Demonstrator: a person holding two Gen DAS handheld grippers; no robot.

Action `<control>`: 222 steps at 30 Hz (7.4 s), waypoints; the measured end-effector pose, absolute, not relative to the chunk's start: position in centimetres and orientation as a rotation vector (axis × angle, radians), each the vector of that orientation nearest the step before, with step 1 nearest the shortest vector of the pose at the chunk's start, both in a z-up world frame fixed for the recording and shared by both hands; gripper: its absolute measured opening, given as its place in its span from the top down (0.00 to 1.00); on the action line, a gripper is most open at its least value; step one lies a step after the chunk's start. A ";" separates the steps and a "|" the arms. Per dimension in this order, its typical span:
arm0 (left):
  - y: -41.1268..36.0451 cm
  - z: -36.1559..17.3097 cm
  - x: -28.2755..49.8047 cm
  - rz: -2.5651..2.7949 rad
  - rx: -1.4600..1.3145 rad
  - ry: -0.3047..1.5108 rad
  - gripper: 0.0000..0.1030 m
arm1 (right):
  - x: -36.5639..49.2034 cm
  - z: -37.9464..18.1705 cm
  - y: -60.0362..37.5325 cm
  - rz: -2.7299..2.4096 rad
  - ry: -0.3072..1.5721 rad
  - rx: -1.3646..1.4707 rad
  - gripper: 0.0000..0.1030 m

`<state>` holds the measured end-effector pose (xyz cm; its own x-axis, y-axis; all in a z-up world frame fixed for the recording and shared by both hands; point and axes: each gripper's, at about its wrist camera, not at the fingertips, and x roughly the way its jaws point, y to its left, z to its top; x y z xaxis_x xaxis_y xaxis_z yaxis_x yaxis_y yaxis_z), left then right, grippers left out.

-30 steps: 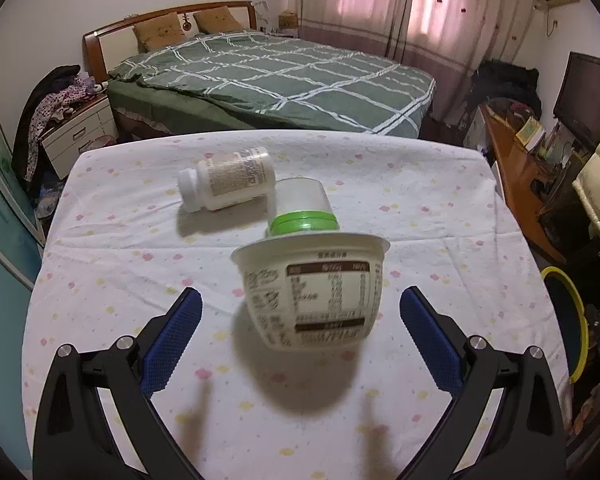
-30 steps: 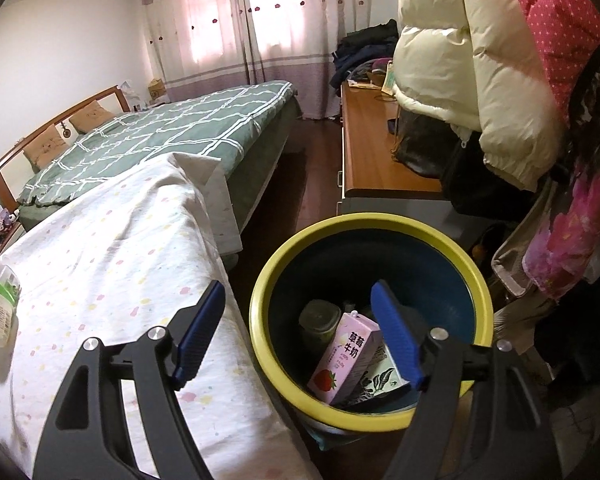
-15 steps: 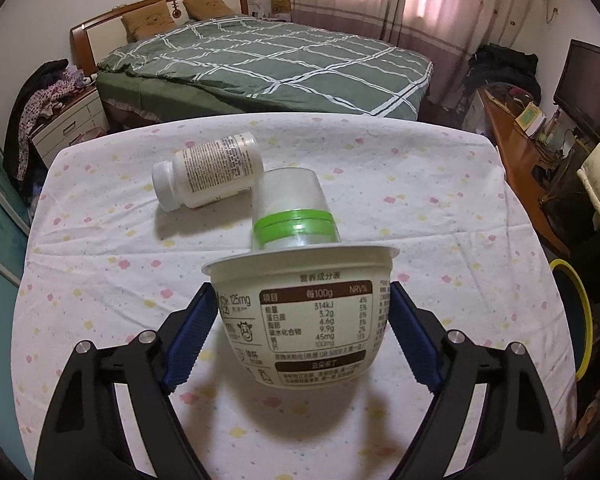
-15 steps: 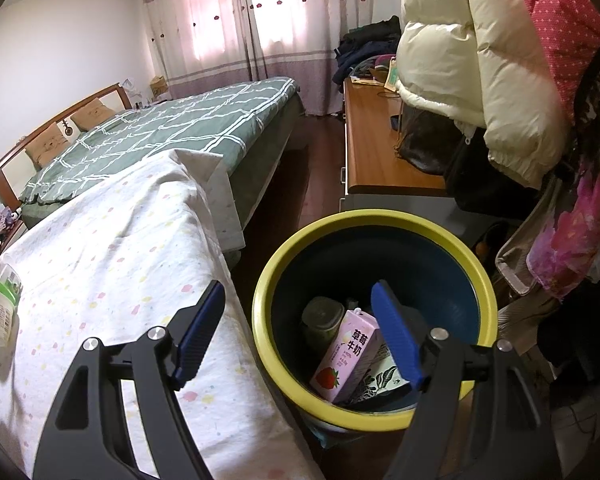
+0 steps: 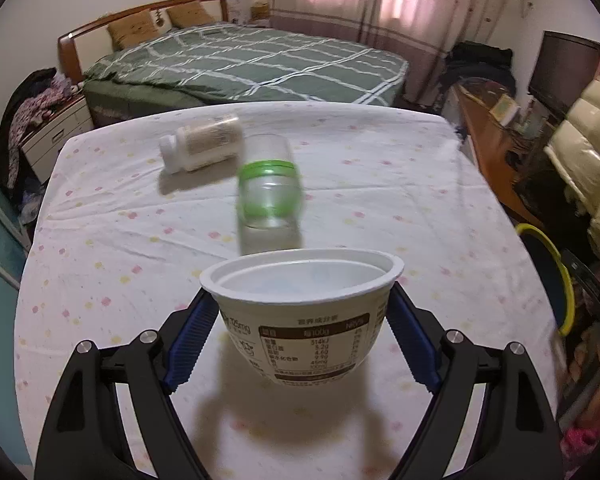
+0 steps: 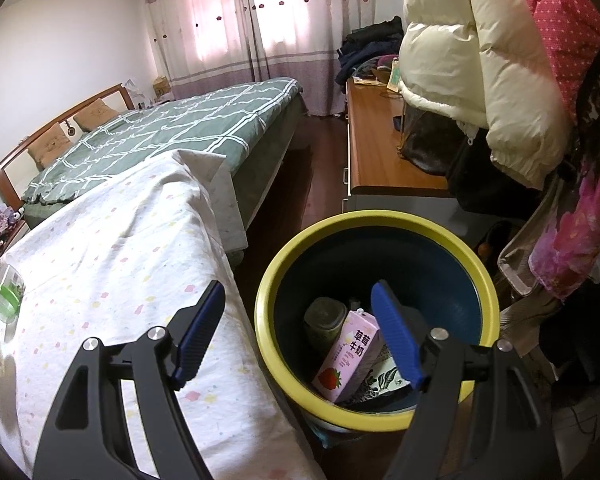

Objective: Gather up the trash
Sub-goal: 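Carry the yogurt cup over the bin and open the left gripper, then reach the right gripper toward the clear green-banded cup, then grasp the clear green-banded cup with the right gripper and lift, then drop the clear cup into the bin with the right gripper while the left reaches the pill bottle, then grasp the white pill bottle with the left gripper and lift, then carry the pill bottle over the bin and open the left gripper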

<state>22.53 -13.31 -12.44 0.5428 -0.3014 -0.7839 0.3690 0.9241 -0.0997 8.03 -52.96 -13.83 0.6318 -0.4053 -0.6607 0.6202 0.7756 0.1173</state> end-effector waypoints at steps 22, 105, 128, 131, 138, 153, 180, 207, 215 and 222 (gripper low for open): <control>-29.5 -8.1 17.7 -0.708 0.198 0.815 0.20 | -1.1 -11.7 -55.9 -0.597 0.573 0.352 0.30; 7.6 -12.7 24.2 0.113 -0.200 0.671 0.05 | 28.8 -12.1 -24.9 0.045 0.831 0.168 0.30; 6.3 -12.9 23.9 0.070 -0.181 0.678 0.05 | 23.9 -10.6 -31.6 -0.075 0.745 0.196 0.53; 6.1 -12.9 23.9 0.066 -0.175 0.679 0.05 | 21.3 -10.5 -35.0 -0.134 0.724 0.230 0.53; 5.7 -13.0 23.9 0.054 -0.164 0.681 0.05 | 14.5 -10.6 -43.7 -0.350 0.641 0.324 0.53; 4.6 -13.4 24.2 0.031 -0.122 0.690 0.05 | 8.6 -14.5 -55.3 -0.721 0.647 0.507 0.53; -3.1 -11.5 25.7 -0.092 -0.024 0.755 0.05 | 8.1 -13.6 -54.4 -0.757 0.585 0.439 0.32; -12.6 -16.2 43.7 0.028 -0.079 0.888 0.05 | 8.5 -13.8 -54.6 -0.683 0.577 0.480 0.32; -12.3 -17.6 44.7 0.026 -0.094 0.898 0.17 | 8.6 -14.0 -54.6 -0.677 0.573 0.484 0.32; -12.6 -17.5 43.5 -0.005 -0.070 0.885 0.17 | 8.3 -13.9 -54.6 -0.683 0.559 0.486 0.32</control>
<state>43.50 -12.62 -17.52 0.6331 -0.0331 -0.7734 -0.0251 0.9977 -0.0633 8.33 -54.58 -13.85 0.6424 -0.4483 -0.6216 0.6980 0.6772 0.2329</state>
